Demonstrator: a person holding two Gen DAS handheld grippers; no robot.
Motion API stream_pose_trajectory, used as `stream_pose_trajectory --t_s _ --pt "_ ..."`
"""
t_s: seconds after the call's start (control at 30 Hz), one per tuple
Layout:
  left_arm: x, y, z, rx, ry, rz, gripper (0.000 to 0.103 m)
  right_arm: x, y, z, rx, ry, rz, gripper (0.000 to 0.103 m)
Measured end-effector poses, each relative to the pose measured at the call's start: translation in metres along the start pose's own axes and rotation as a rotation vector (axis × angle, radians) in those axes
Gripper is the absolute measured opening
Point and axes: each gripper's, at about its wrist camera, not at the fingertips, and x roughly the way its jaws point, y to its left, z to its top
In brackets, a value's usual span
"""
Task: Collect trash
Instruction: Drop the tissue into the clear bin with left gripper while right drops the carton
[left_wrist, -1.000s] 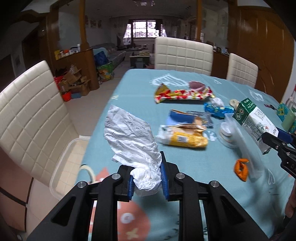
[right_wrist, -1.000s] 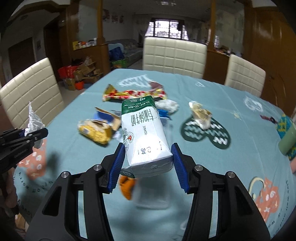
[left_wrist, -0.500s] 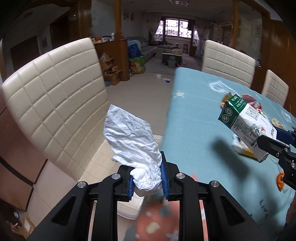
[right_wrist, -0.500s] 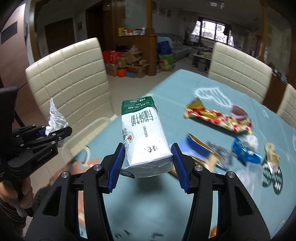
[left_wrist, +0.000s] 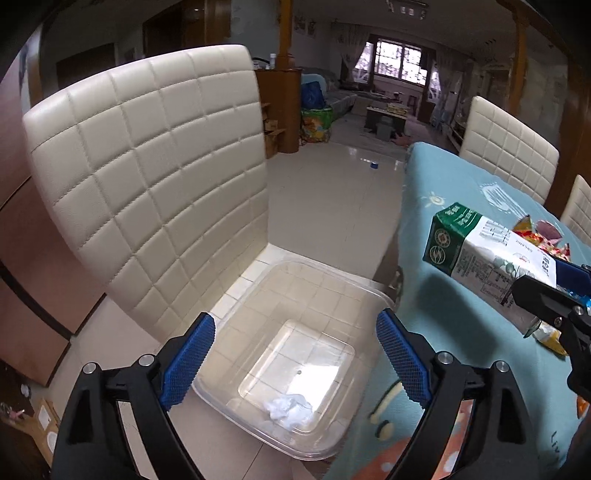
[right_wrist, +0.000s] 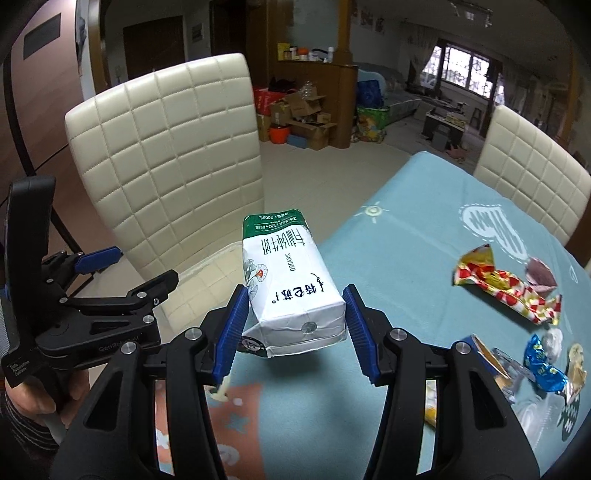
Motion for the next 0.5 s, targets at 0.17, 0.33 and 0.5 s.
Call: stream_pose_trajectory --t_s 0.17,0.33,0.5 --pt "-0.01 0.019 -0.003 -0.038 -0.04 0.07 0.087 0.008 0.016 0.003 -0.038 0.004 0.019 0.076" --pt "-0.015 0.027 -0.003 -0.062 -0.042 0.063 0.087 -0.003 0.007 -0.004 -0.004 -0.024 -0.036 0.085" --pt "-0.025 0.007 -0.002 -0.024 -0.039 0.015 0.087 -0.026 -0.019 -0.018 0.067 -0.028 -0.053 0.085"
